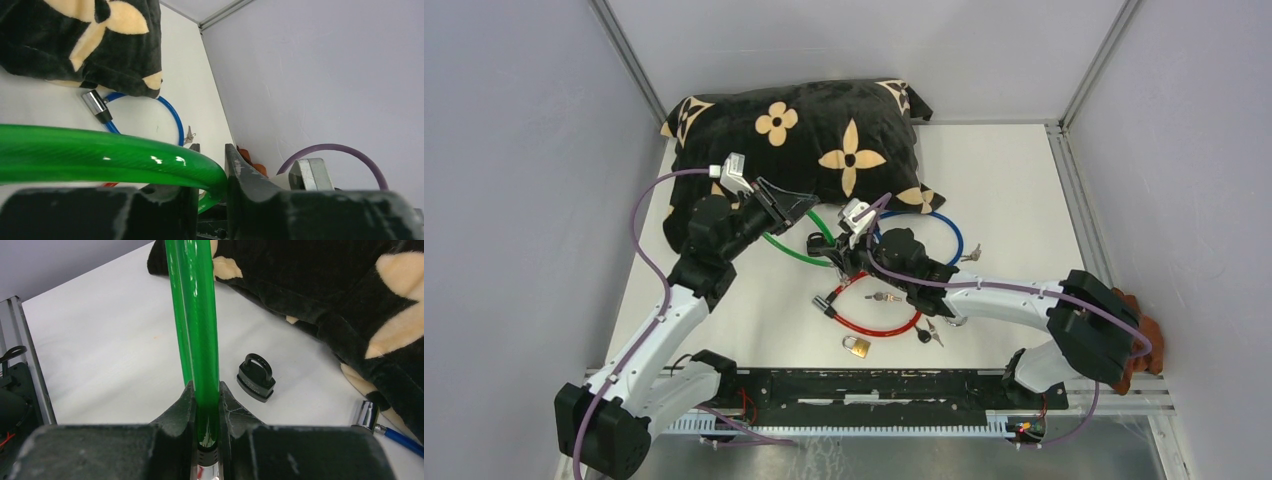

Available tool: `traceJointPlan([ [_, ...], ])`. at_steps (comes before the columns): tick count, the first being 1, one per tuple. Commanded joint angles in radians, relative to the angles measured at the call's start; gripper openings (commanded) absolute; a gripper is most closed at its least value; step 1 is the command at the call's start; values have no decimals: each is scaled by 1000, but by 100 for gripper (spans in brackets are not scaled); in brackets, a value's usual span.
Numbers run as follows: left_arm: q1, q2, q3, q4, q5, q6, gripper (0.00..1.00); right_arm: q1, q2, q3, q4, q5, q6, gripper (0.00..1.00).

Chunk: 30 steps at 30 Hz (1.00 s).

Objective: Lock with the key
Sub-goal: Lock the lock.

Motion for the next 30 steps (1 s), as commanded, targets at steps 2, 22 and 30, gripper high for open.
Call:
traceJointPlan([
  [2, -7, -5, 26, 9, -21, -6, 17, 17, 7, 63, 95, -1, 7, 0],
  [22, -10, -77, 165, -317, 413, 507, 2, -141, -488, -107, -112, -588, -417, 86],
  [30, -13, -110, 321, -600, 659, 856, 2, -316, -499, 97, -350, -612, -653, 90],
])
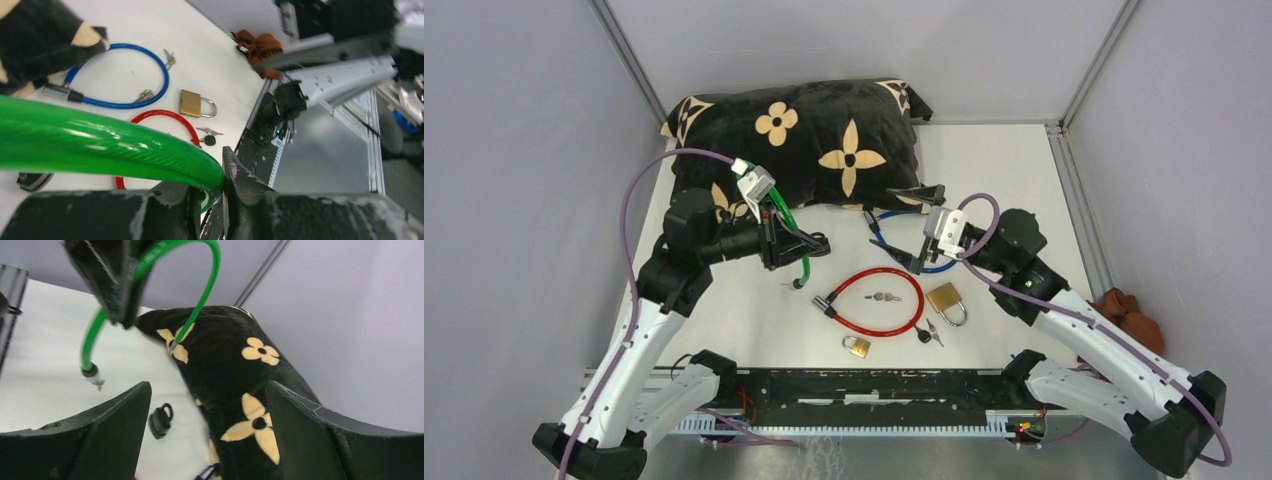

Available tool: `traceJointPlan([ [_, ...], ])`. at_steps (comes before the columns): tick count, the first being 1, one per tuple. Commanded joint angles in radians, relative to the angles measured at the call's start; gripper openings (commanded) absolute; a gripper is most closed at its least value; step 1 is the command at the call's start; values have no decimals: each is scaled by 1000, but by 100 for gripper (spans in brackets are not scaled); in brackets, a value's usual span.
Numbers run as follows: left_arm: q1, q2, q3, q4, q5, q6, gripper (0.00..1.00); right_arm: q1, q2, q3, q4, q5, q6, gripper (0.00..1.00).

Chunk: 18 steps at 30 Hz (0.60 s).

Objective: Lock with the key
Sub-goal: Lock the lock.

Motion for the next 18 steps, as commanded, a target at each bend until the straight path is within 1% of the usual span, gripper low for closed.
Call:
traceJointPlan([
  [1, -5, -14, 108, -134, 248, 254, 2, -41, 92, 156, -141, -59, -180, 90],
  [4, -5, -3, 114, -172, 374, 256, 2, -54, 151, 232, -119, -77, -214, 90],
  [9, -18, -3, 123, -190, 394, 273, 2, -57, 205, 315, -69, -140, -330, 93],
  [12, -44, 15, 132, -208, 394, 288, 2, -56, 282, 390, -65, -191, -375, 95],
  [14, -69, 26, 139, -214, 388, 286, 2, -58, 373, 450, -59, -210, -365, 95],
  [16, -100, 28, 149, -214, 369, 287, 2, -57, 463, 504, -35, -240, -316, 95],
  [17, -113, 27, 154, -214, 357, 291, 2, -55, 499, 519, -1, -252, -263, 95],
  [18, -125, 24, 158, -213, 347, 297, 2, -56, 539, 523, 75, -253, -196, 95],
])
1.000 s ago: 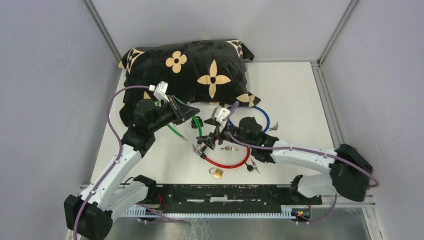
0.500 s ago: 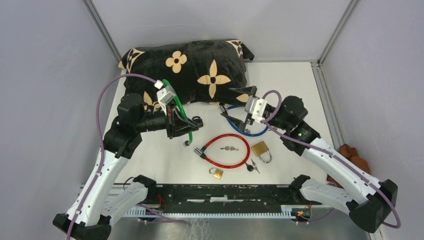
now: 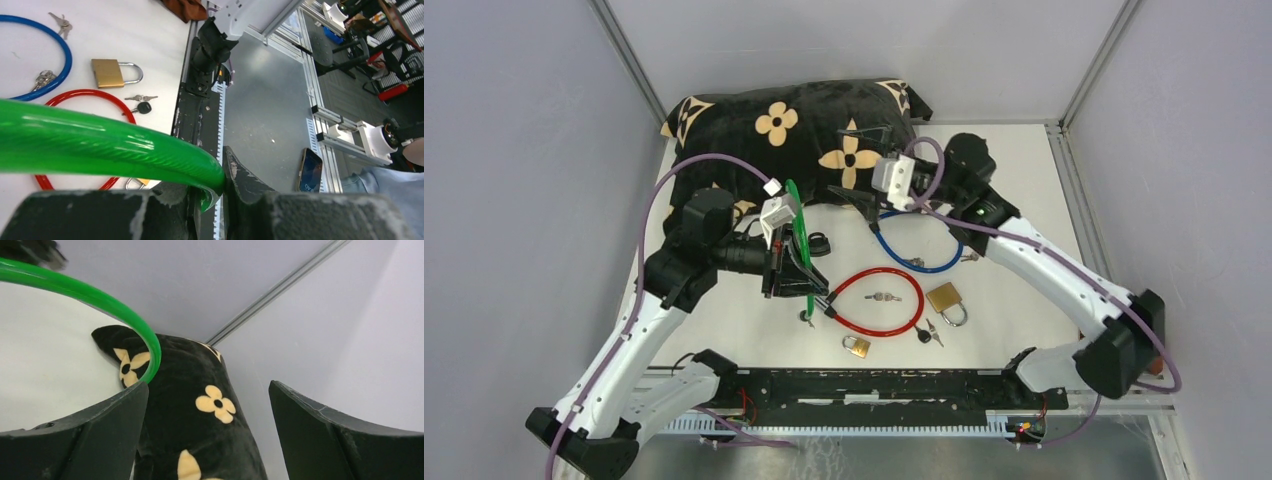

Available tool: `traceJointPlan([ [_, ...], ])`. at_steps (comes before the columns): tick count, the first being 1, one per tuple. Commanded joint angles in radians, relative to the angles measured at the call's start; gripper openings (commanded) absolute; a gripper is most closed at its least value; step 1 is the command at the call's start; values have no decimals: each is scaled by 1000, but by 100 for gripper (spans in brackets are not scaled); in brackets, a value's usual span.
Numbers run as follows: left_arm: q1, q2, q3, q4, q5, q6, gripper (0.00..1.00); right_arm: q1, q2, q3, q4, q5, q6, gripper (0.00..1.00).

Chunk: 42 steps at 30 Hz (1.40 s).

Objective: Lock with the key
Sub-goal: Lock the lock.

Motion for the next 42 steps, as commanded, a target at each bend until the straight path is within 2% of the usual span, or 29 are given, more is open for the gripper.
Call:
traceJointPlan([
  [1, -50, -13, 72, 29, 4, 80, 2, -1, 161, 63, 200, -62, 205, 95],
  [3, -67, -4, 82, 29, 2, 86, 2, -2, 233, 71, 348, -72, 356, 95],
  [9, -85, 15, 92, 28, 8, 87, 2, 17, 425, 137, 604, -204, 709, 94],
  [12, -89, 17, 94, 29, 5, 87, 2, 46, 468, 149, 612, -201, 727, 93],
  [17, -93, 22, 94, 28, 7, 112, 2, 72, 530, 183, 614, -152, 777, 84],
  [19, -94, 24, 94, 29, 8, 112, 2, 80, 559, 211, 609, -150, 803, 72],
  [20, -96, 25, 96, 28, 6, 112, 2, 80, 571, 223, 601, -150, 813, 61],
  [21, -95, 23, 98, 29, 6, 112, 2, 80, 576, 230, 589, -145, 824, 48],
  [23, -97, 19, 102, 23, -5, 113, 2, 66, 567, 235, 528, -123, 823, 12],
  [24, -96, 15, 103, 14, -22, 122, 2, 53, 550, 220, 516, -101, 840, 1],
  [27, -94, -14, 90, -27, -177, 174, 2, -11, 422, 84, 527, 17, 905, 0],
  [32, -94, -138, -54, 80, -746, 136, 5, -40, 120, -176, 295, 318, 796, 0],
  [33, -95, -166, -94, 116, -806, 124, 7, -38, 72, -223, 265, 376, 793, 0],
  [36, -95, -228, -204, 217, -794, 98, 9, -36, -59, -350, 168, 526, 807, 0],
  [37, -95, -236, -231, 249, -781, 47, 11, -35, -93, -381, 142, 559, 815, 0],
  [42, -95, -185, -340, 350, -872, -123, 14, -23, -227, -451, 46, 613, 872, 0],
])
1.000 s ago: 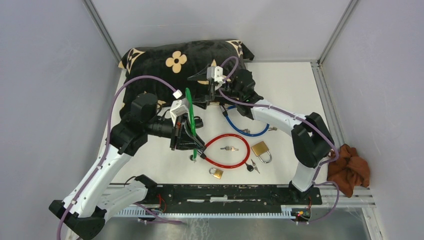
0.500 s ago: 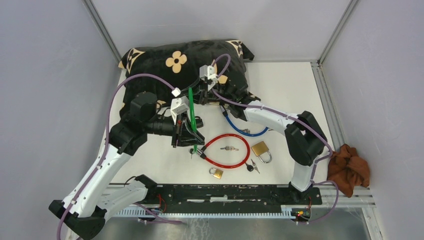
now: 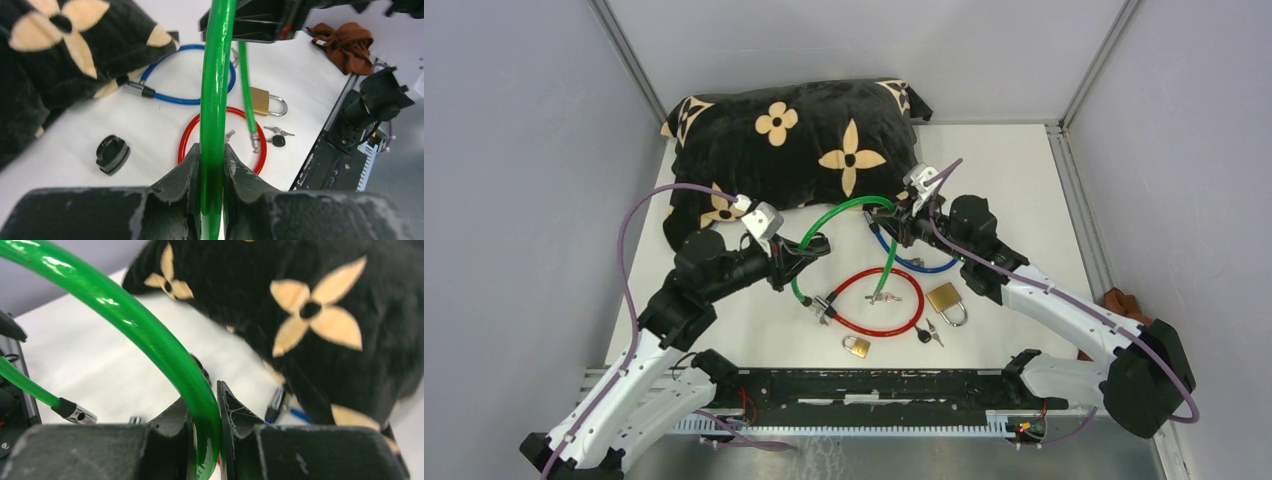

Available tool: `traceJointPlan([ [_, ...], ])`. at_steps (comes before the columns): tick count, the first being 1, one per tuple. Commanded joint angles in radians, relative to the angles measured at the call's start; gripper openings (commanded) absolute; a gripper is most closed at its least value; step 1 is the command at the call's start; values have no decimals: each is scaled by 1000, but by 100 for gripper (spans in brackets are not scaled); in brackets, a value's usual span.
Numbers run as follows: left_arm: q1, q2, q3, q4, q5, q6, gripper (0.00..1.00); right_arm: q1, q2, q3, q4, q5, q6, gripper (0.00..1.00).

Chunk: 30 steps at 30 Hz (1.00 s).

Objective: Lock with the key
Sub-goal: Lock the lock.

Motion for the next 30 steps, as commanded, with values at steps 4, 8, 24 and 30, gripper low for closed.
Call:
traceJointPlan([
  [4, 5, 59, -185, 217, -54, -183, 23, -3, -166, -6, -23, 113, 127, 0],
  [8, 4, 40, -261, 347, 76, -194, 32, -2, -189, 42, -24, 43, 129, 0],
  [24, 5, -46, -332, 420, 13, -233, 37, 0, -170, 143, -87, 40, 37, 0],
  [30, 6, -61, -297, 422, 26, -237, 45, 0, -152, 157, -95, 10, 13, 0],
])
